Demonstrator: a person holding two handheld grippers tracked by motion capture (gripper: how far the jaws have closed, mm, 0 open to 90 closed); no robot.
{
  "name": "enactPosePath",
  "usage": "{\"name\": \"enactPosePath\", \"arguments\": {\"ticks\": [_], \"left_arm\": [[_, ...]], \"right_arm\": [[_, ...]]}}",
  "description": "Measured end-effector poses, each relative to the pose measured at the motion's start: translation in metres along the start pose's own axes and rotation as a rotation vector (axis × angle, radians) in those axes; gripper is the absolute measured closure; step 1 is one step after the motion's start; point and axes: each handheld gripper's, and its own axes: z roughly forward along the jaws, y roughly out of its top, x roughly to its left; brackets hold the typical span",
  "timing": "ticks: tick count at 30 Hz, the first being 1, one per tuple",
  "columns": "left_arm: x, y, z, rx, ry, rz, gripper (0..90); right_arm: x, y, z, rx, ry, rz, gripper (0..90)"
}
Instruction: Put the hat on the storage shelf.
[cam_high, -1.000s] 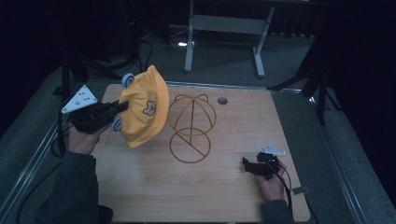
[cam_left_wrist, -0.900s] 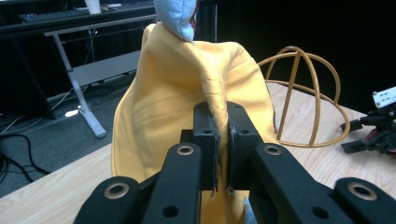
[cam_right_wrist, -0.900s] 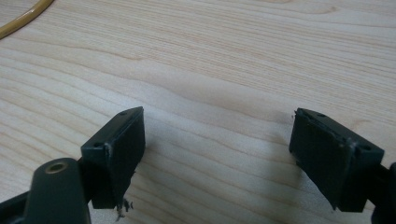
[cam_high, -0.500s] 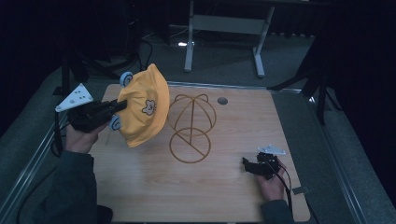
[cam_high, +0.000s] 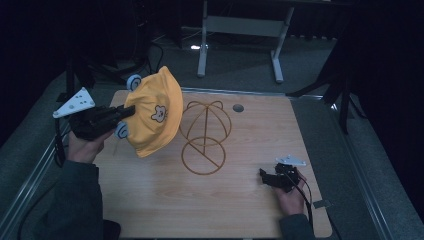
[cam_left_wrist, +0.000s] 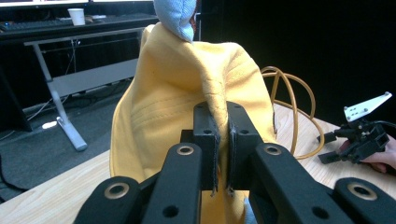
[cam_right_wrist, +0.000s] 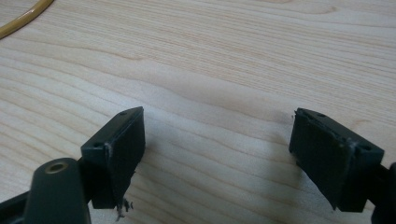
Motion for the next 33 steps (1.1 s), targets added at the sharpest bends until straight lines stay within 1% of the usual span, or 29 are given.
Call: {"name": "enactPosePath", "arguments": {"ticks": [8,9,10,16,18,19,26,28,33], "left_arm": [[-0.004,0.008,0.002,0.005,-0.023,0.027,85.2],[-0.004,0.008,0.002,0.005,-0.023,0.027,85.2],[-0.004,0.009,0.003,-0.001,-0.033,0.027,85.2],[-0.004,0.013,0.002,-0.011,-0.059,0.031,85.2],[-0.004,0.013,0.002,-0.011,-0.059,0.031,85.2],[-0.004,0.016,0.001,-0.022,-0.076,0.032,85.2],[-0.006,0.022,0.002,-0.04,-0.108,0.036,85.2],[-0.006,0.023,0.002,-0.045,-0.119,0.031,85.2],[-0.008,0.025,0.005,-0.047,-0.13,0.03,85.2]], "right_arm": [[0.0,0.0,0.0,0.0,0.0,0.0,18.2],[0.0,0.0,0.0,0.0,0.0,0.0,18.2],[0.0,0.0,0.0,0.0,0.0,0.0,18.2],[0.0,0.0,0.0,0.0,0.0,0.0,18.2],[0.0,0.0,0.0,0.0,0.0,0.0,18.2],[0.0,0.0,0.0,0.0,0.0,0.0,18.2],[0.0,0.0,0.0,0.0,0.0,0.0,18.2],[0.0,0.0,0.0,0.0,0.0,0.0,18.2],[0.0,0.0,0.0,0.0,0.0,0.0,18.2]]}}
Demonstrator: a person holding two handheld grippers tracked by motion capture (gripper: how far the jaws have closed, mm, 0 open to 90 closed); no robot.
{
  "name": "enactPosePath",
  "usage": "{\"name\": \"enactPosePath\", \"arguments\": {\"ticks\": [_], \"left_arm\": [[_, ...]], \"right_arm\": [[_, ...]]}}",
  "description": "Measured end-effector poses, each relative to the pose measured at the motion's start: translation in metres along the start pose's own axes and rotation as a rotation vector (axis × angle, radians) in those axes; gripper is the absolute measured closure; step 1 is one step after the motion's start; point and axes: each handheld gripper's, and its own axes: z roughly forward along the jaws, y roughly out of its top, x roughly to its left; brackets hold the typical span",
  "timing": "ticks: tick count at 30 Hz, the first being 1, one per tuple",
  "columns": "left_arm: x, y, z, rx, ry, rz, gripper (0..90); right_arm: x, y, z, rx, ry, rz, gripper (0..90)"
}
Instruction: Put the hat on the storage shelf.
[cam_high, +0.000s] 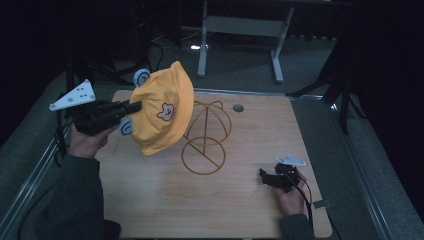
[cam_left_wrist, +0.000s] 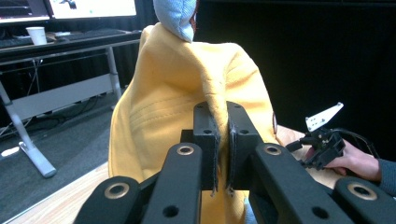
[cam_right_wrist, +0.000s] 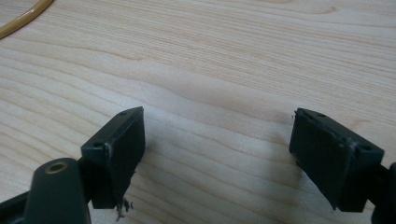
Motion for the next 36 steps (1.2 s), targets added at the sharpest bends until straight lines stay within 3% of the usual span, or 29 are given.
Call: {"name": "enactPosePath", "arguments": {"ticks": [10,25,36], "left_arm": [[-0.004,0.01,0.013,0.014,-0.031,0.009,85.1],[-0.009,0.018,0.04,0.07,-0.045,0.015,85.0],[-0.004,0.024,0.067,0.091,-0.041,-0.013,84.3]], "right_arm": [[0.0,0.0,0.0,0.0,0.0,0.0,18.2],[0.0,0.0,0.0,0.0,0.0,0.0,18.2],[0.0,0.0,0.0,0.0,0.0,0.0,18.2]]}}
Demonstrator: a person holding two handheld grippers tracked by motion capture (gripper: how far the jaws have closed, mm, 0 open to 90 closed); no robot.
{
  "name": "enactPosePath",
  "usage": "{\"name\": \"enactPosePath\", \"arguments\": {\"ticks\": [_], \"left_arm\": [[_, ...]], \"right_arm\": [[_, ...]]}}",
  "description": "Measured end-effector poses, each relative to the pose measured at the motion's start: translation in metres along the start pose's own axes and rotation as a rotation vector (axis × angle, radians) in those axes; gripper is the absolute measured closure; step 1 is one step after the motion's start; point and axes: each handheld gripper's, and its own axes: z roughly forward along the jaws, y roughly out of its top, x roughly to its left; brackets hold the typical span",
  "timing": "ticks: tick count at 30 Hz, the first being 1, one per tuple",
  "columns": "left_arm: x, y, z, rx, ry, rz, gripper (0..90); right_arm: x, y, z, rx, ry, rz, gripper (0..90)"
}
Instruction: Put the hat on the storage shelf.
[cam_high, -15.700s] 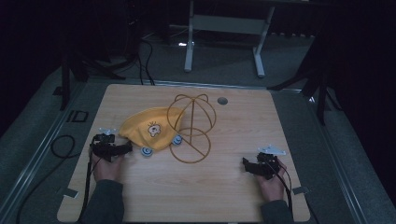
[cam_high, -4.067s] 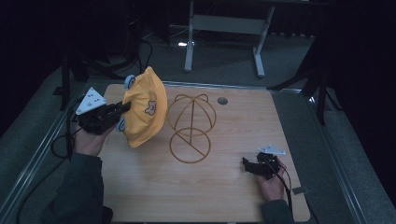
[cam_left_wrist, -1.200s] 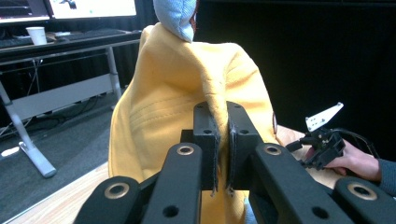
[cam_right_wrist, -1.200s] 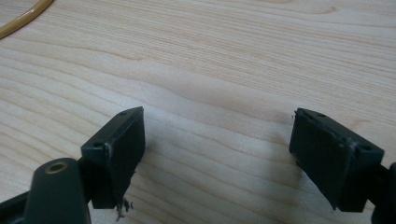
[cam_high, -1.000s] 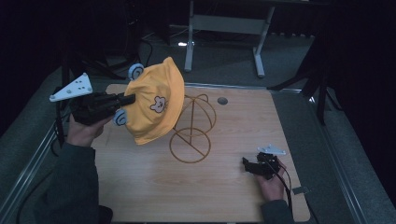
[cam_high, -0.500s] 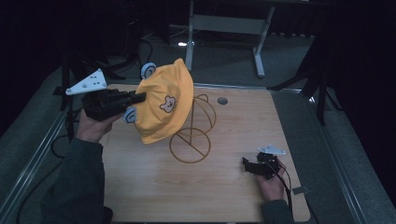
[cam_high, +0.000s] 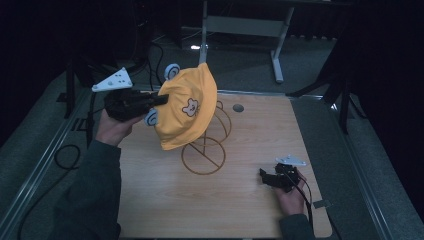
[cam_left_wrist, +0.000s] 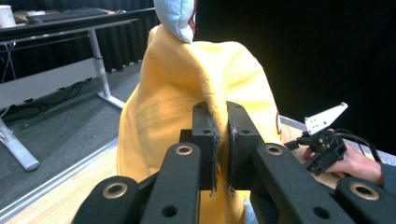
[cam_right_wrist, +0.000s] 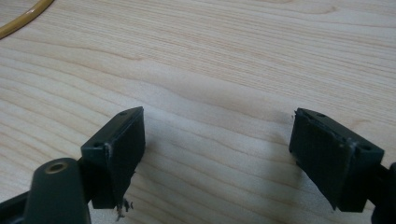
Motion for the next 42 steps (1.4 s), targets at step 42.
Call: {"name": "enactPosePath", "arguments": {"ticks": [42], "left_arm": [[-0.016,0.023,0.088,0.099,0.003,-0.045,60.4]], "right_arm": [[0.0,0.0,0.0,0.0,-0.001,-0.001,18.2]]}}
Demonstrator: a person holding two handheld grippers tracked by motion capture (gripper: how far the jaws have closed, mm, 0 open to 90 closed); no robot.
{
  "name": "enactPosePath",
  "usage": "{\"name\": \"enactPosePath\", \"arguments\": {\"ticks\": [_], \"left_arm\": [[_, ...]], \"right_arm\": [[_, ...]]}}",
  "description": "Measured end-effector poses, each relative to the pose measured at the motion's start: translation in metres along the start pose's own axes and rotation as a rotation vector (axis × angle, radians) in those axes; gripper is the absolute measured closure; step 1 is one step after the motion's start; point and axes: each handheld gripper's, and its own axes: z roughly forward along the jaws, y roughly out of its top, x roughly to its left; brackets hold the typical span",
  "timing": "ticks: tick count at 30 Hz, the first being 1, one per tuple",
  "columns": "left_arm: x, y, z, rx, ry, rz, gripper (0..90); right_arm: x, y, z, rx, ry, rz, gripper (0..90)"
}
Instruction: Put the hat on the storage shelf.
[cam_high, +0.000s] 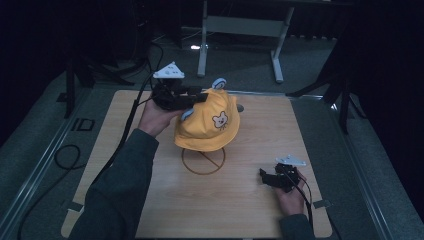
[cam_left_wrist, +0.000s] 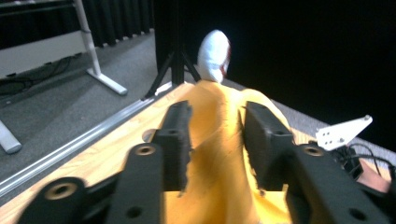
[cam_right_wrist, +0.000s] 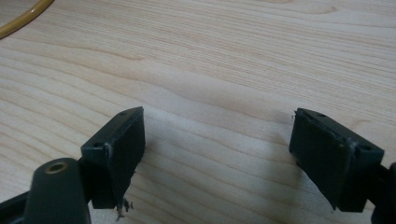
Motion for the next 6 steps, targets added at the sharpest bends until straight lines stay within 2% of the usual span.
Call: {"name": "enactPosePath", "arguments": {"ticks": [6], "left_arm": [[0.007,-0.003,-0.025,-0.076,0.061,-0.022,45.9]], "right_arm": [[0.0,0.0,0.0,0.0,0.0,0.0,18.2]]}}
